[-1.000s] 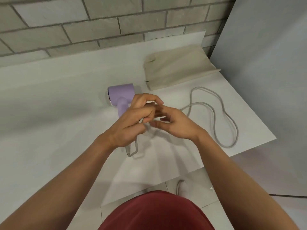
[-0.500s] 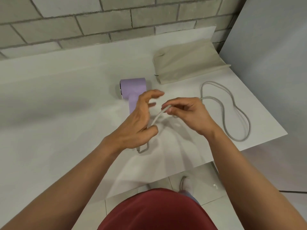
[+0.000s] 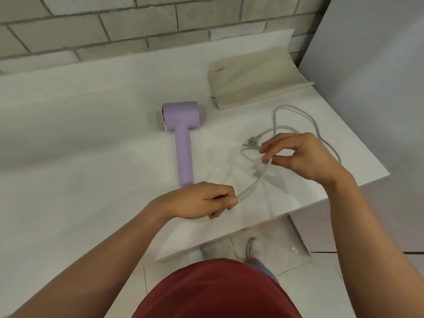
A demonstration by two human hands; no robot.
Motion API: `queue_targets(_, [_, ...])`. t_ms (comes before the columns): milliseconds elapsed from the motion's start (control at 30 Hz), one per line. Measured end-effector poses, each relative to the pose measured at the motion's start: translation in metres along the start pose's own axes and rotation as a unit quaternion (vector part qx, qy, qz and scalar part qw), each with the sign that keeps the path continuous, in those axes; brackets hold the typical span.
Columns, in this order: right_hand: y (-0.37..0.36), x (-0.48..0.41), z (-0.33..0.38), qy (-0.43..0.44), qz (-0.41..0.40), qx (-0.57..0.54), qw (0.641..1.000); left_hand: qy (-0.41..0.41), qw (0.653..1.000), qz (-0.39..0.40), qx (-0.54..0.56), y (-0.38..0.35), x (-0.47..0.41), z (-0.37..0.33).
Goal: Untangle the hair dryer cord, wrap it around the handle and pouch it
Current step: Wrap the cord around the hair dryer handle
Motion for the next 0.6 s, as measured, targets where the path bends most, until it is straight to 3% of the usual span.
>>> queue_targets(200, [-0.023, 0.010, -0.010, 0.024, 0.105, 0.228, 0.968, 0.068, 0.975, -0.025, -0.208, -0.010, -0.011, 0.012])
queue_targets(300, [-0.048, 0.011, -0.015, 0.052, 0.134, 0.312, 0.939, 0.125, 0.946, -0.109, -0.278, -0.006, -0.012, 0.021])
queue_targets(400, [-0.065, 0.010, -0.024, 0.026, 0.166, 0.355, 0.920, 0.154, 0.920, -0.174, -0.315, 0.005, -0.005, 0.025])
queue_targets(533, [-0.081, 0.012, -0.034, -0.087, 0.270, 0.342, 0.896, 0.156, 0.934, -0.103, -0.306, 0.010, 0.006, 0.034])
queue_targets(600, [-0.083, 0.009, -0.030, -0.126, 0.276, 0.318, 0.898, 0.140, 0.953, -0.088, -0.256, 0.015, 0.014, 0.034])
Point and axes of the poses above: each hand's wrist, its own x-axis away from the middle knuckle, its own y-axis out of the back of the hand, z = x × y, the point moved 5 cm from there along -x, towards the middle knuckle, and after that the axes turned 8 degrees about -x, right-handed, at the moved point
